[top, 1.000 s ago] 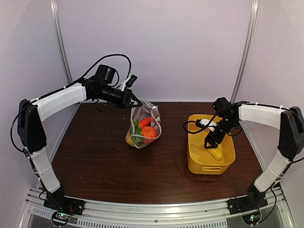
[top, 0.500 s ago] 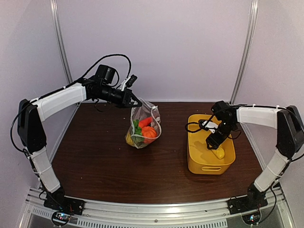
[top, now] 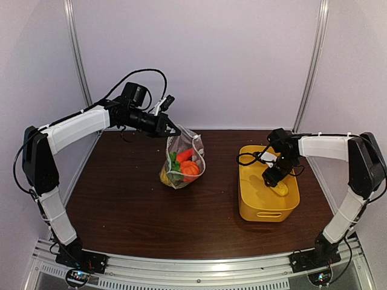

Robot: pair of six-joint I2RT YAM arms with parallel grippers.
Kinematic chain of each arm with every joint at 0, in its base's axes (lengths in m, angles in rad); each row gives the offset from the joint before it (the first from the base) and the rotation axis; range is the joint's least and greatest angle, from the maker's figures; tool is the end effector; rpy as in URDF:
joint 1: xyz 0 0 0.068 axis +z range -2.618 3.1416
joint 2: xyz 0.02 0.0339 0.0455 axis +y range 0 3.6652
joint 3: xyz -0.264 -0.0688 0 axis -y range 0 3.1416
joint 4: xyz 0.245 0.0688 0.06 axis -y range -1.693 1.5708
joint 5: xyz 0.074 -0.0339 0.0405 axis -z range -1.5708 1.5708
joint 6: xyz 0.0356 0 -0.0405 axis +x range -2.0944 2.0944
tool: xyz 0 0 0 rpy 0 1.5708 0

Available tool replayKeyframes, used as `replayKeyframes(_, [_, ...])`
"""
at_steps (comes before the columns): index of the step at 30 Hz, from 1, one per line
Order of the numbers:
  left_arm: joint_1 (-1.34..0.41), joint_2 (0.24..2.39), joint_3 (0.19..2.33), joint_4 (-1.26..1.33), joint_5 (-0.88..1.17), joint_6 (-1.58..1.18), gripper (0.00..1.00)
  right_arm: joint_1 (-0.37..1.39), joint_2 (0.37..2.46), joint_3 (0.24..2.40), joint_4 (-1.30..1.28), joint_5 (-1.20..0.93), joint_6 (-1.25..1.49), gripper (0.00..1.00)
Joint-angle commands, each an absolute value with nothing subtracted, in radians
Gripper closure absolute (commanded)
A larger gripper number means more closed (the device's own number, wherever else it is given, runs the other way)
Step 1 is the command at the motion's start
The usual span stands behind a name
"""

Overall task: Place the food in the zip-top bag and seal the zipper
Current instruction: Pick up the fake fruit from the bin.

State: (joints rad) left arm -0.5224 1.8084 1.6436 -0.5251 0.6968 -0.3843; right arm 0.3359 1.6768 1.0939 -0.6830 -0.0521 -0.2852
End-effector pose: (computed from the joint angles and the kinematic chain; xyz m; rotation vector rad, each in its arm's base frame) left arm 0.3455 -0.2253 0.3246 0.5624 2.3120 -1.2499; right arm 0.3000 0.1067 0.1868 -0.8777 2.6978 0.0849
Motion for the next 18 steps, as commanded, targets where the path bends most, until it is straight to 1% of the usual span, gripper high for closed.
replayKeyframes(1, [-0.515, 1.813, 1.639, -0.495, 0.709, -0.387, 1.0, 0.336, 1.698, 1.09, -0.69, 0.052, -0.269, 0.35])
replayKeyframes(4, [-0.515, 1.813, 1.638, -0.495, 0.71, -0.387, 1.0, 0.336, 1.694, 1.082, -0.694, 0.076, -0.271, 0.34])
replayKeyframes(8, [-0.515, 1.814, 1.638, -0.495, 0.709, -0.388, 1.0, 0.336, 1.708, 1.074, -0.693, 0.053, -0.266, 0.34])
replayKeyframes(15, [-0.515, 1.816, 1.638, -0.495, 0.71, -0.388, 1.0, 0.336, 1.73, 1.092, -0.71, 0.013, -0.251, 0.41])
replayKeyframes(18, [-0.515, 1.817, 1.638, -0.495, 0.709, -0.388, 1.0, 0.336, 1.725, 1.096, -0.723, 0.003, -0.256, 0.4])
